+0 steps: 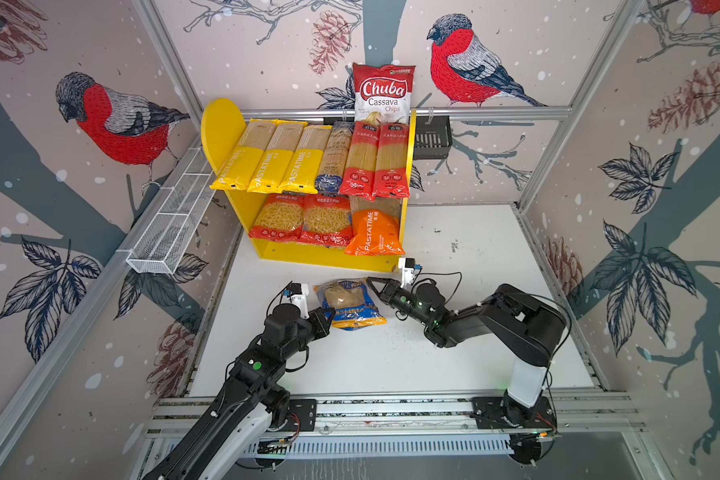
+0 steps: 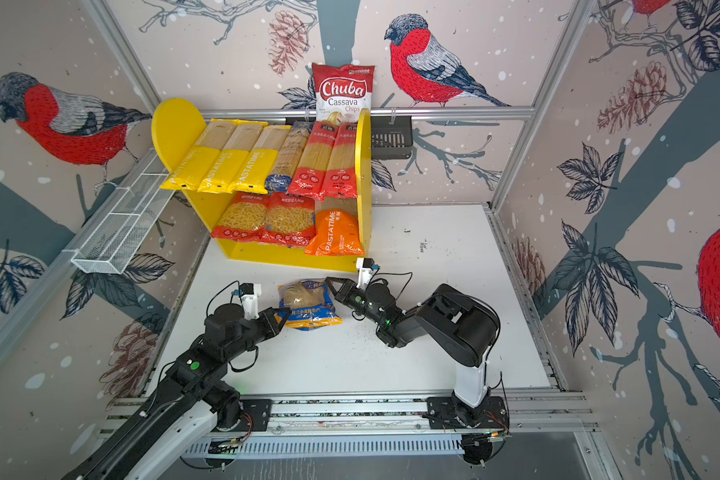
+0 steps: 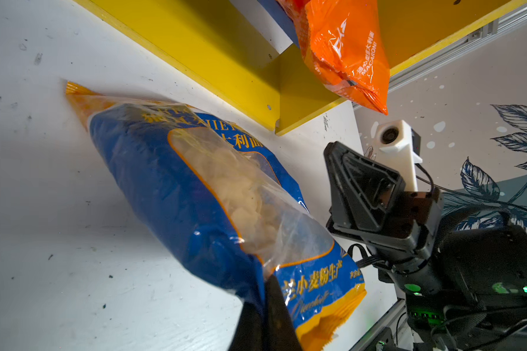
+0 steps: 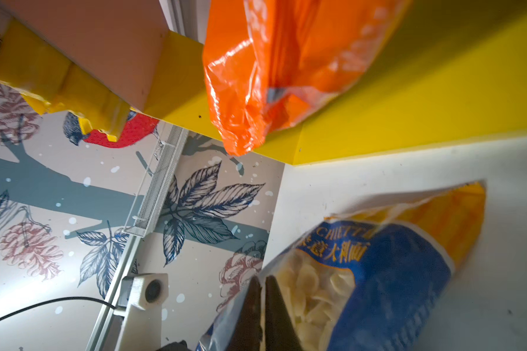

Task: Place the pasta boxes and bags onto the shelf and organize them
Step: 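Tilt the blue Orecchiette bag with both grippers and move it toward the shelf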

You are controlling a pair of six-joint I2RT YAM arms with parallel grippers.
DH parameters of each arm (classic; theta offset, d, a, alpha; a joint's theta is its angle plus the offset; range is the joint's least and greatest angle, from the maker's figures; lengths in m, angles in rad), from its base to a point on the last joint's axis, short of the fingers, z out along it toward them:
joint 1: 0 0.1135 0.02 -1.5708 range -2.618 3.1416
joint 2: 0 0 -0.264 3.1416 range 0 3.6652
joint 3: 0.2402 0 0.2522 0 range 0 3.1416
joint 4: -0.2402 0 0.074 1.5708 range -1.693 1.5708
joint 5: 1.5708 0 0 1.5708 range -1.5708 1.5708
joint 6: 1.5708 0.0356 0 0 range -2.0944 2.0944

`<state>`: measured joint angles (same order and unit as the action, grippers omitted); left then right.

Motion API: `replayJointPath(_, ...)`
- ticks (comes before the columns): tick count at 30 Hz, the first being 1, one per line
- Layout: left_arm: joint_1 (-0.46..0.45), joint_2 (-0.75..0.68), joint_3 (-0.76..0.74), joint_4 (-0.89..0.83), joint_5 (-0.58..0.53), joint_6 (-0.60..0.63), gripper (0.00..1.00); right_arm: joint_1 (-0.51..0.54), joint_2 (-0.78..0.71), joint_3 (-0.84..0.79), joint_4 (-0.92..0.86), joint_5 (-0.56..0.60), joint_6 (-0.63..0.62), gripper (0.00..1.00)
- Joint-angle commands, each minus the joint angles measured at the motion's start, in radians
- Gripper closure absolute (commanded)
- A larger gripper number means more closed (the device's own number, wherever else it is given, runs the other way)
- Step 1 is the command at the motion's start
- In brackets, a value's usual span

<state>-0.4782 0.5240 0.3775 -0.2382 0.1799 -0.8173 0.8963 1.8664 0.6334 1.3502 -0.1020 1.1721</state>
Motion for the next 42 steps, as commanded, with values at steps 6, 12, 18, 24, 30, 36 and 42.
replayJointPath(6,0.000,0.008,0.053,-0.015,-0.007,0.049,1.00,-0.021,-0.045,0.026,-0.206,-0.030,0.026,0.76)
replayJointPath(12,0.000,-0.072,0.028,-0.090,-0.048,0.023,1.00,-0.032,-0.094,0.063,-0.636,-0.194,-0.021,0.42)
replayJointPath(18,-0.005,-0.115,-0.069,-0.086,-0.016,-0.093,1.00,-0.044,-0.053,0.189,-0.863,-0.369,-0.112,0.23)
replayJointPath(24,-0.051,-0.120,-0.084,-0.123,-0.078,-0.131,1.00,-0.072,0.036,0.278,-0.968,-0.427,-0.153,0.21)
replayJointPath(30,-0.113,-0.098,-0.095,-0.135,-0.127,-0.156,1.00,-0.051,0.124,0.361,-0.925,-0.438,-0.106,0.22)
replayJointPath(36,-0.114,-0.091,-0.101,-0.126,-0.126,-0.151,1.00,-0.029,0.190,0.391,-0.810,-0.493,-0.024,0.28)
replayJointPath(42,-0.115,-0.096,-0.107,-0.117,-0.127,-0.149,1.00,-0.030,0.213,0.363,-0.730,-0.492,0.004,0.46)
